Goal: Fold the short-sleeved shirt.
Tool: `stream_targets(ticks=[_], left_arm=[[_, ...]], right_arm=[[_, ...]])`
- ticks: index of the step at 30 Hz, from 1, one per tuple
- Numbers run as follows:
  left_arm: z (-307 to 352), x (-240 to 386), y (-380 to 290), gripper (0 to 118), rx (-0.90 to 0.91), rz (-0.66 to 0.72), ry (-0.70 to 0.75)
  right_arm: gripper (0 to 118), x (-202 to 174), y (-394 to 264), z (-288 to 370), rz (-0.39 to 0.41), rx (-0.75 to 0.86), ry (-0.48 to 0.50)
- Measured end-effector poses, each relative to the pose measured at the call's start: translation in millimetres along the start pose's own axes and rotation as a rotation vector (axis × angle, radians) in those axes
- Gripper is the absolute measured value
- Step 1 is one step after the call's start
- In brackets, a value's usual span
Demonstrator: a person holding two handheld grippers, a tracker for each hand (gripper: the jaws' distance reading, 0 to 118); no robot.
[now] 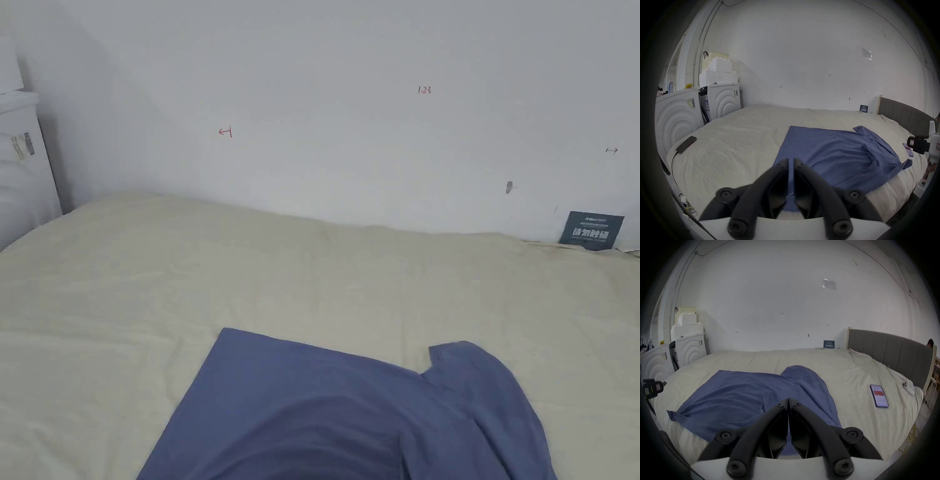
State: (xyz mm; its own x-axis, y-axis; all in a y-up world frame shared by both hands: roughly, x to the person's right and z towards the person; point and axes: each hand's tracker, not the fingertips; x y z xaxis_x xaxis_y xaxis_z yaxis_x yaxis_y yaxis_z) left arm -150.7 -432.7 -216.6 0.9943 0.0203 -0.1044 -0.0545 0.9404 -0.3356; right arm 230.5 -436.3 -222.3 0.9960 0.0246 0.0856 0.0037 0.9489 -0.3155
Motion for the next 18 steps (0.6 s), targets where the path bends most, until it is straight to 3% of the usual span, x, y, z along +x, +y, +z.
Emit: stream_targets(ticks=[1,18], left_arm=[[1.7,2.2,-0.1,0,0.002,0.002,-0.001],[-0.5,-5.5,-42.3,0,-0.257,0.179,-0.134]], right_arm=[[1,-2.3,0.3,2.1,-0.002,0.012,0.007],[1,-35.4,-6.3,-1.6,0.051,-0.080,0.064]])
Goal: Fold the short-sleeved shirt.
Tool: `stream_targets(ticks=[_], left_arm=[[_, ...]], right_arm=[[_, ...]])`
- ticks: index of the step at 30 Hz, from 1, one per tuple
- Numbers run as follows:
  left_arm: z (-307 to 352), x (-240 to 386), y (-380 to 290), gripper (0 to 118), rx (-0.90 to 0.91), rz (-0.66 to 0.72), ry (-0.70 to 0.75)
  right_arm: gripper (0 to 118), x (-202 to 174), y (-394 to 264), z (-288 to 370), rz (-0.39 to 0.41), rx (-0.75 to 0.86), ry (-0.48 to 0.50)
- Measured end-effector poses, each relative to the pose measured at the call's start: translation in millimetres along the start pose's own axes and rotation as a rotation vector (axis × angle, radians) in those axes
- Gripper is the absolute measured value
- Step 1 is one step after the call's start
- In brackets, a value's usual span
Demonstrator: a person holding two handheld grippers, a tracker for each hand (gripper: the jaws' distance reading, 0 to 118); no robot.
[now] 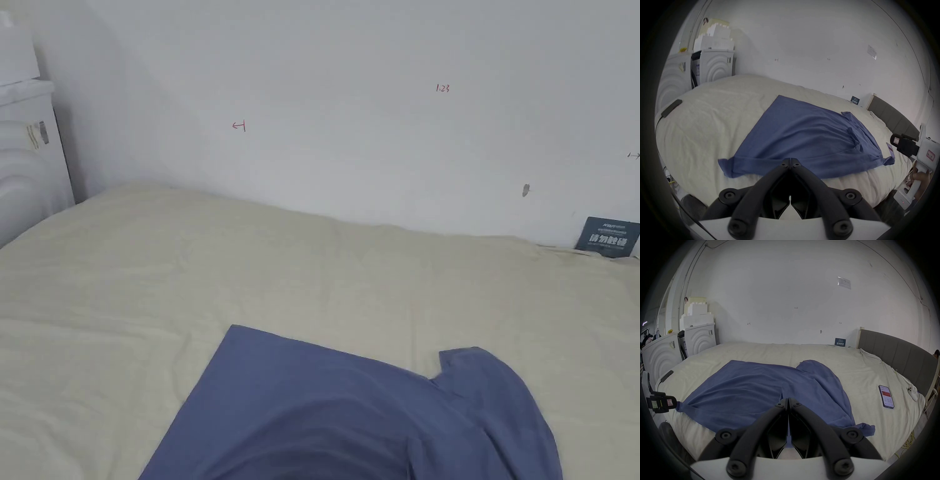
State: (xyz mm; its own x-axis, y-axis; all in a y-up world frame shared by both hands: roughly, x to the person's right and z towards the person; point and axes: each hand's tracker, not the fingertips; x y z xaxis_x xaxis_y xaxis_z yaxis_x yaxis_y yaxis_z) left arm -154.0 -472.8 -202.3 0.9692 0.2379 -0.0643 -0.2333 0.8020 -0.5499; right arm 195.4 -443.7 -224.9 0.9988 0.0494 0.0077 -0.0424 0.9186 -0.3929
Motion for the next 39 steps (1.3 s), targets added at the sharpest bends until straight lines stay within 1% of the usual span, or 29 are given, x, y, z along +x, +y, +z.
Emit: stream_targets(ticks=[4,8,11,15,18,21,24,28,32,35,39], left_arm=[[-2.5,-5.3,-1.2,0,-0.058,0.015,0.012],[-7.3,-12.3,2.3,0,-0.061,0.034,0.009],[-17.1,-13.9,16.8,0,-0.107,0.032,0.047],[-45.9,-44.9,23.6,0,-0.154,0.124,0.043],[-52.5,-39.6,50.5,0,-0.150,0.103,0.039],[-75.3,-36.4,84.3,0,-0.120,0.024,0.033],[-111.3,-39.0,118.7,0,-0.097,-0.003,0.035],[-156.7,-24.1,168.7,0,-0.095,-0.056,0.035],[-211.8,-20.6,212.2,0,-0.096,-0.057,0.012],[-243.6,-12.8,239.0,4,-0.121,-0.033,0.003],[-282.8,3.2,261.3,8,-0.159,-0.051,0.040]], right_arm=[[1,-2.9,-2.3,-3.0,0.000,-0.031,0.003],[1,-2.7,-9.3,-6.7,0.009,-0.058,0.004],[1,-1.3,-11.7,-8.0,0.009,-0.081,0.004],[1,-0.3,-14.3,-9.2,0.013,-0.093,0.000],[1,1.2,-14.6,-11.7,0.014,-0.108,-0.001],[1,2.6,-13.3,-13.1,0.015,-0.109,-0.004],[1,4.0,-11.7,-19.1,0.016,-0.115,-0.005],[1,4.4,-8.1,-26.4,0.018,-0.122,-0.007],[1,4.4,-5.2,-36.0,0.020,-0.127,-0.006],[1,4.4,-2.4,-46.2,0.025,-0.136,-0.007],[1,4.7,1.2,-61.6,0.019,-0.150,-0.012]])
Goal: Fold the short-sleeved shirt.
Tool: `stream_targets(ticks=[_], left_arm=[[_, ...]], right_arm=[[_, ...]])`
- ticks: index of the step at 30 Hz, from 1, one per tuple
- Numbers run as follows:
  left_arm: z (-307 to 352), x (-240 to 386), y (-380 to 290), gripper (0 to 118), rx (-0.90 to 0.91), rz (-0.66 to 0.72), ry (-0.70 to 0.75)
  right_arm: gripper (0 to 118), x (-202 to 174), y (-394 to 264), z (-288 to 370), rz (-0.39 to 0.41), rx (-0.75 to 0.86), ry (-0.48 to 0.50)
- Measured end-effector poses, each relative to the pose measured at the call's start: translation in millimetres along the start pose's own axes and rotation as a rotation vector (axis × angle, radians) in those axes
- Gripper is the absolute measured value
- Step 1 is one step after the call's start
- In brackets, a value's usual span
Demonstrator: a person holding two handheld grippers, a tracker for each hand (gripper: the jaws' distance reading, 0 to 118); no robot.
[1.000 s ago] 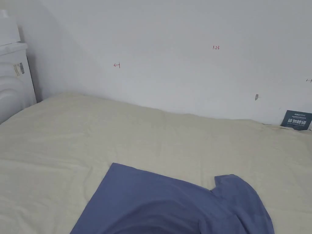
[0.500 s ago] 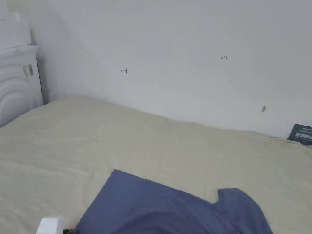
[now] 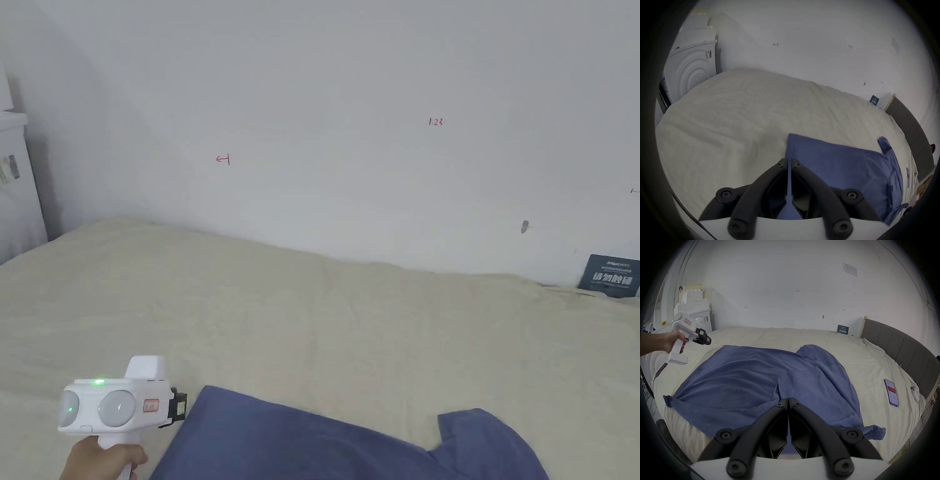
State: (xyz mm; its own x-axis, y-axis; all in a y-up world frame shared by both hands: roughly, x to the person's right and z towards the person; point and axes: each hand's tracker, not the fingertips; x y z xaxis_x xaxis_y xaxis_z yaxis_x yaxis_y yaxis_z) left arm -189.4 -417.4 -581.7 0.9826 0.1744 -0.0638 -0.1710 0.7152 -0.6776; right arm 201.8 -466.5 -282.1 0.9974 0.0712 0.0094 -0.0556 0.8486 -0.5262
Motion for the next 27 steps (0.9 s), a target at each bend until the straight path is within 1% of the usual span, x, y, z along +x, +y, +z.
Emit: stream_targets(ticks=[1,2,5,8,9,11,12,13,15,16,17,18,20,23,24,25,26,27], left_arm=[[-9.0,4.4,5.5,8,-0.012,-0.006,-0.003],[-17.1,4.3,7.4,11,-0.020,-0.011,-0.017],[-37.0,18.6,14.8,29,-0.038,-0.033,-0.044],[-64.0,23.3,15.3,72,-0.083,-0.054,0.009],[-69.8,26.9,14.6,81,-0.087,-0.057,0.030],[-81.1,26.4,13.4,82,-0.100,-0.080,0.030],[-87.8,30.7,12.0,82,-0.131,-0.109,0.076],[-92.4,34.8,10.6,82,-0.151,-0.146,0.090],[-101.8,35.7,8.0,79,-0.164,-0.210,0.146],[-101.4,41.3,7.5,77,-0.149,-0.208,0.121],[-101.4,46.1,8.9,73,-0.146,-0.223,0.126],[-101.6,44.7,11.0,62,-0.151,-0.237,0.126],[-100.8,53.0,12.0,47,-0.161,-0.268,0.114],[-101.3,50.5,17.6,3,-0.169,-0.272,0.077],[-99.7,51.0,18.5,0,-0.166,-0.272,0.080],[-99.4,49.9,18.5,0,-0.173,-0.269,0.079],[-113.3,38.3,21.4,0,-0.190,-0.245,0.064],[-113.6,36.2,22.1,0,-0.195,-0.254,0.063]], right_arm=[[1,0.0,1.8,-3.9,-0.002,-0.005,0.000],[1,-0.1,3.6,-7.4,-0.002,-0.009,0.001],[1,-0.9,7.8,-19.2,0.003,-0.018,0.002],[1,-1.2,10.7,-29.9,0.011,-0.028,-0.002],[1,-0.8,11.0,-32.5,0.010,-0.031,-0.003],[1,0.1,11.0,-37.1,0.012,-0.041,-0.007],[1,0.1,10.9,-38.6,0.014,-0.044,-0.010],[1,0.8,10.4,-40.1,0.015,-0.047,-0.012],[1,2.1,9.4,-42.8,0.017,-0.057,-0.017],[1,2.2,9.3,-43.1,0.017,-0.061,-0.020],[1,2.9,8.8,-43.5,0.017,-0.064,-0.021],[1,3.8,8.3,-43.6,0.015,-0.066,-0.024],[1,5.3,7.1,-44.2,0.013,-0.071,-0.028],[1,9.0,6.0,-43.8,-0.002,-0.078,-0.032],[1,10.5,4.4,-43.7,-0.006,-0.077,-0.033],[1,11.6,4.0,-43.3,-0.008,-0.077,-0.035],[1,12.9,3.7,-43.0,-0.008,-0.077,-0.037],[1,15.0,3.3,-43.0,-0.010,-0.077,-0.039]])
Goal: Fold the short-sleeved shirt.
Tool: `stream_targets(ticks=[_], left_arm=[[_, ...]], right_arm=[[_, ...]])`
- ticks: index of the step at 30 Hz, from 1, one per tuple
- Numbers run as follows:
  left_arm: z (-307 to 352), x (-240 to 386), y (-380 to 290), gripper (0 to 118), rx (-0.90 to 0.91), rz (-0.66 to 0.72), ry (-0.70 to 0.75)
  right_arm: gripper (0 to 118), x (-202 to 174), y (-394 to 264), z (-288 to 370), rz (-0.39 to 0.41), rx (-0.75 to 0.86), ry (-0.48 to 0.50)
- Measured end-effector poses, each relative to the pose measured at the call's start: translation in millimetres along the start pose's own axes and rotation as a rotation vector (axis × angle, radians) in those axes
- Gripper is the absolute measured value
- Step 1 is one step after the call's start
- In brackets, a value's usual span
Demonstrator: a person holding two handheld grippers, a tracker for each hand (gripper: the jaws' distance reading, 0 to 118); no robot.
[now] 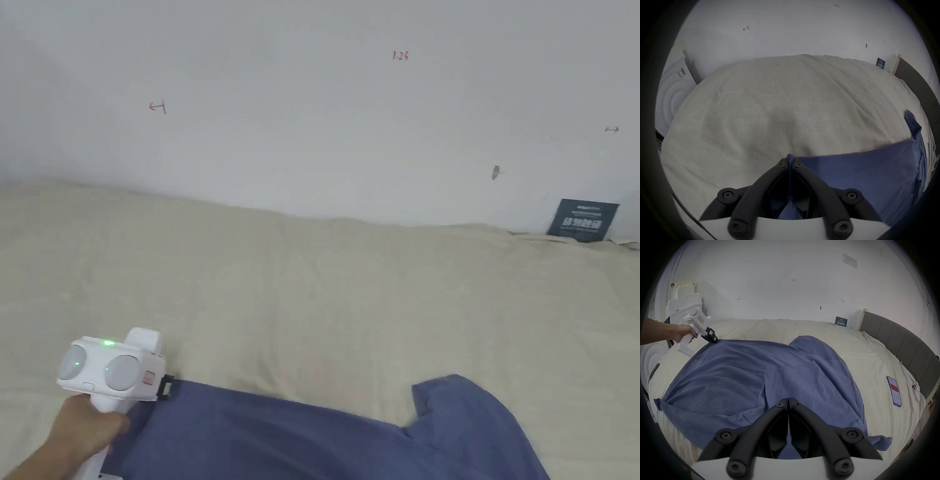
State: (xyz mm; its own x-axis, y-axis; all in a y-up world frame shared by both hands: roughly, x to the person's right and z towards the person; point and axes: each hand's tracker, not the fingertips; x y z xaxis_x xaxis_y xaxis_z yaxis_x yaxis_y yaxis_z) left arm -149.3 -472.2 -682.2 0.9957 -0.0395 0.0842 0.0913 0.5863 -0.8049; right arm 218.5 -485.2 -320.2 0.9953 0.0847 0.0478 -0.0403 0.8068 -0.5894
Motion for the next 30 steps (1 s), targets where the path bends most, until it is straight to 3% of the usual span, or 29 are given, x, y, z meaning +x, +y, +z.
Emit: stream_targets(ticks=[5,11,12,15,22,25,27,28,30], left_arm=[[13.7,0.2,-1.4,0,0.040,-0.050,-0.009],[54.2,-3.9,-6.6,0,0.141,-0.030,-0.035],[60.9,-4.6,-9.3,0,0.165,-0.026,-0.037],[72.9,-5.8,-15.7,0,0.185,-0.013,-0.044],[90.1,-9.5,-27.6,0,0.195,0.013,-0.042],[94.2,-12.1,-29.8,0,0.198,0.031,-0.040],[97.0,-12.2,-30.3,0,0.195,0.043,-0.040],[97.8,-12.4,-30.5,0,0.195,0.043,-0.040],[98.4,-12.1,-30.8,0,0.197,0.033,-0.035]], right_arm=[[1,20.9,10.3,-10.3,-0.053,-0.022,-0.020],[4,85.6,64.2,-60.5,-0.159,-0.079,-0.064],[11,98.8,76.0,-74.7,-0.183,-0.092,-0.065],[50,134.9,107.8,-123.0,-0.205,-0.144,-0.078],[78,173.5,136.3,-222.9,-0.211,-0.375,-0.047],[79,172.2,129.1,-245.3,-0.182,-0.444,-0.050],[74,169.1,132.1,-245.2,-0.166,-0.423,-0.059],[59,166.2,135.4,-243.6,-0.156,-0.427,-0.063],[3,161.3,138.9,-238.4,-0.134,-0.380,-0.006]])
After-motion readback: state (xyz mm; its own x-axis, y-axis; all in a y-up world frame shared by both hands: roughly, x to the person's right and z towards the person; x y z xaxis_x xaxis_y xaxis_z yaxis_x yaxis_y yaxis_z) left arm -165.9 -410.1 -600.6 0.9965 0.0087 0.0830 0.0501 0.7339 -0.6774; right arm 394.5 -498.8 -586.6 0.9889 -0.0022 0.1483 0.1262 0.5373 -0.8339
